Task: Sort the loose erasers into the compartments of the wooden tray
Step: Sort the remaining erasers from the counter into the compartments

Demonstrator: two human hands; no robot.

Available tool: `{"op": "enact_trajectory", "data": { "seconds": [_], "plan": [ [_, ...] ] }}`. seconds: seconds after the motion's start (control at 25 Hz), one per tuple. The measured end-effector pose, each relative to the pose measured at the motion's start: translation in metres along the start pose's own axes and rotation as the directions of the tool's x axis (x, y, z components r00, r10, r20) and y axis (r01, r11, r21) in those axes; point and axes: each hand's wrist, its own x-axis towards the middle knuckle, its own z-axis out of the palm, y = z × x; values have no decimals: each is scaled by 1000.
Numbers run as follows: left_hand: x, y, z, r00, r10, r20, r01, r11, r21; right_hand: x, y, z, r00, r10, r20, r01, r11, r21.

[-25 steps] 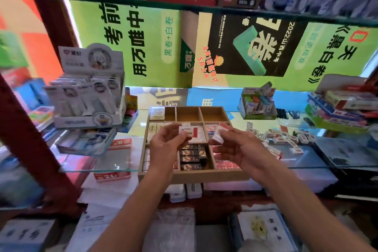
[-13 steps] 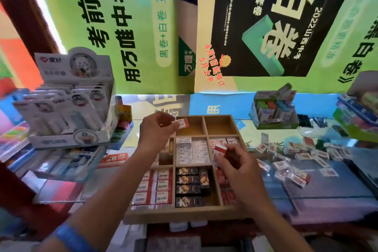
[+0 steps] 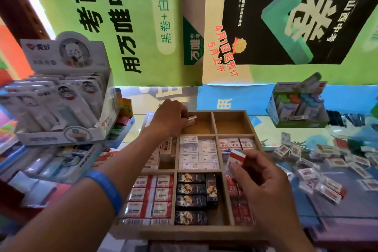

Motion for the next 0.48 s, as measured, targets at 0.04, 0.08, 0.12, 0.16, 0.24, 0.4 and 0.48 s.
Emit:
{"op": "enact_trajectory", "data": {
  "seconds": [0.04,0.08,0.12,0.16,0.24,0.4,0.48],
  "plan": [
    [0,0,-1,1000,25,10,-25,1000,14,0,0,0,1000,-11,1,11,1000,-9],
    [1,2,-3,998,59,28,-60,997,46,0,0,1,1000,-22,0,22,1000,-20],
    [1,4,-4,995,87,52,-92,991,96,0,0,1,999,-35,2,35,999,-30],
    [2,6,-4,992,104,76,-114,983,145,-1,0,1,999,-46,7,46,998,-40],
    [1,9,-3,991,92,94,-106,982,157,-2,0,1,998,-58,13,59,996,-66],
    [-7,12,-21,998,-56,-7,53,971,-231,-1,2,2,997,-79,6,79,993,-88],
    [-18,10,-42,994,-111,-14,98,925,-366,-1,4,3,996,-93,9,93,991,-95]
  ]
}}
